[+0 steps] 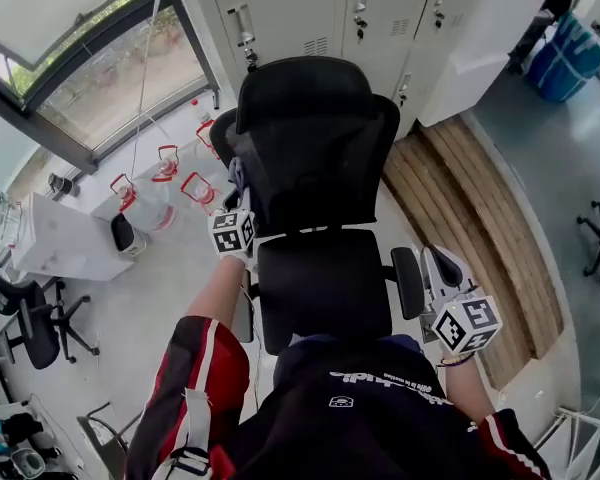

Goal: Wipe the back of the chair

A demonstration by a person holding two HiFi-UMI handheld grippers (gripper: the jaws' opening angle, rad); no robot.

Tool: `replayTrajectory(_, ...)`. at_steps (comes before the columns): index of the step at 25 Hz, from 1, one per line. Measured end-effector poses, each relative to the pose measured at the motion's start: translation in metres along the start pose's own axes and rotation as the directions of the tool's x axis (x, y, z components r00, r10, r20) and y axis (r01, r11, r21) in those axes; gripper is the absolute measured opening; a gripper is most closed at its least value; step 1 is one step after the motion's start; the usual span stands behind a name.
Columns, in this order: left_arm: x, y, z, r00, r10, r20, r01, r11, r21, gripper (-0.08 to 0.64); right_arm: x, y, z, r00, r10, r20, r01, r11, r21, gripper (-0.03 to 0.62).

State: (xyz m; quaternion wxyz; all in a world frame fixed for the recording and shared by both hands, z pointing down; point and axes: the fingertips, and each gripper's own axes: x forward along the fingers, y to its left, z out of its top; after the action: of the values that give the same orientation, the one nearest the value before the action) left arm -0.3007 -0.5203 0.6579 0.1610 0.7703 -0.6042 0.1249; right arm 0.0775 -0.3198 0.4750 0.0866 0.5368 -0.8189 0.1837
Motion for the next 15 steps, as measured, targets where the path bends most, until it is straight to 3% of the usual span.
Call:
replayTrajectory(8,0.01,0.071,-0.054,0.991,0.101,-0.082,-0.105,0.994,-0.034,0.054,0.014,0.012,-0.012,0.999,-0.019,-0.043,0.019,1.0,-0.01,0.014)
replayTrajectory(15,0.04,0.07,-0.067,0.988,0.103,-0.116,-0.109,0.993,-0.039,0.054,0.012,0.001,-0.017,0.997,-0.051,-0.066,0.052,0.999,0.005,0.014)
